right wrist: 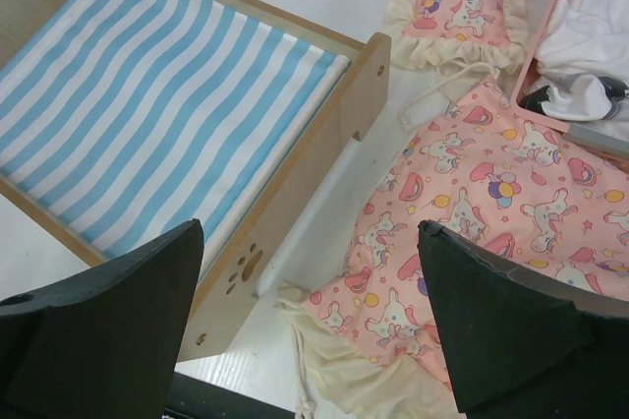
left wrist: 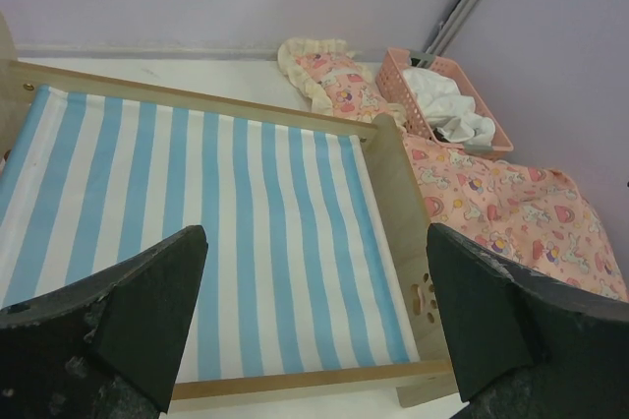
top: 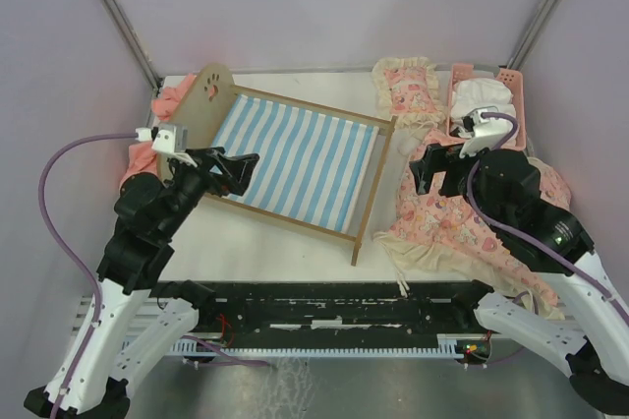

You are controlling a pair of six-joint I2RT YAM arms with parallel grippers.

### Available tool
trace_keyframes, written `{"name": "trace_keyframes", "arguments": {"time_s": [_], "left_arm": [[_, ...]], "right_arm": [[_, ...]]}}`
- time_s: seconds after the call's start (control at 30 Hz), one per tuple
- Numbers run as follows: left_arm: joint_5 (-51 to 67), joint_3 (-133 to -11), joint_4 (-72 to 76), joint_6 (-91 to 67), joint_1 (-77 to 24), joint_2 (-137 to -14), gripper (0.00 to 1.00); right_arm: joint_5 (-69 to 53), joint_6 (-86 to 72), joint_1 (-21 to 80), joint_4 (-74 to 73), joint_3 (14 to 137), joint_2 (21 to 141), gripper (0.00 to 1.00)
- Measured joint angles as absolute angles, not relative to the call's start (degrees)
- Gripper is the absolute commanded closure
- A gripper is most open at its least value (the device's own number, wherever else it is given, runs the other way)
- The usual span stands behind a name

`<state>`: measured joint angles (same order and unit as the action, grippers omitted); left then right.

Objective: Set up the pet bed

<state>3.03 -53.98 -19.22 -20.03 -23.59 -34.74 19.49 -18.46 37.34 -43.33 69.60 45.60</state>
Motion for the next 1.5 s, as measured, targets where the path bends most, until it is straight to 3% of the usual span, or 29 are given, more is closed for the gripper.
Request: {"name": "trace_keyframes", "arguments": {"time_s": [0.53, 0.67, 0.83, 1.17, 1.43, 1.5], "left_arm": [[-1.54, -49.69, -19.16, -20.78, -23.59, -35.22, 0.01], [-6.11, -46.48, -19.44, -24.49, -23.59, -35.94, 0.01], [-12.25, -42.33, -20.91, -31.07, -23.59, -36.67, 0.11], [-20.14, -38.94, -26.02, -43.29, -23.59, -36.32, 0.16], [-20.82, -36.67, -26.92, -44.36, -23.59, -36.77, 0.19], [-20.69, -36.42, -26.92, -44.34, -23.59, -37.19, 0.19]], "right_arm": [[23.73, -18.48, 37.32, -43.99, 69.45, 53.78, 0.0], [29.54, -19.42, 37.32, -45.8, 69.49, 61.1, 0.06], [34.22, -20.43, 35.92, -47.42, 69.52, 73.47, 0.19], [40.82, -25.63, 29.61, -47.79, 69.08, 86.74, 0.14], [40.51, -27.64, 25.89, -45.45, 64.03, 92.51, 0.18], [39.99, -27.83, 25.17, -44.56, 63.16, 93.23, 0.24]]}}
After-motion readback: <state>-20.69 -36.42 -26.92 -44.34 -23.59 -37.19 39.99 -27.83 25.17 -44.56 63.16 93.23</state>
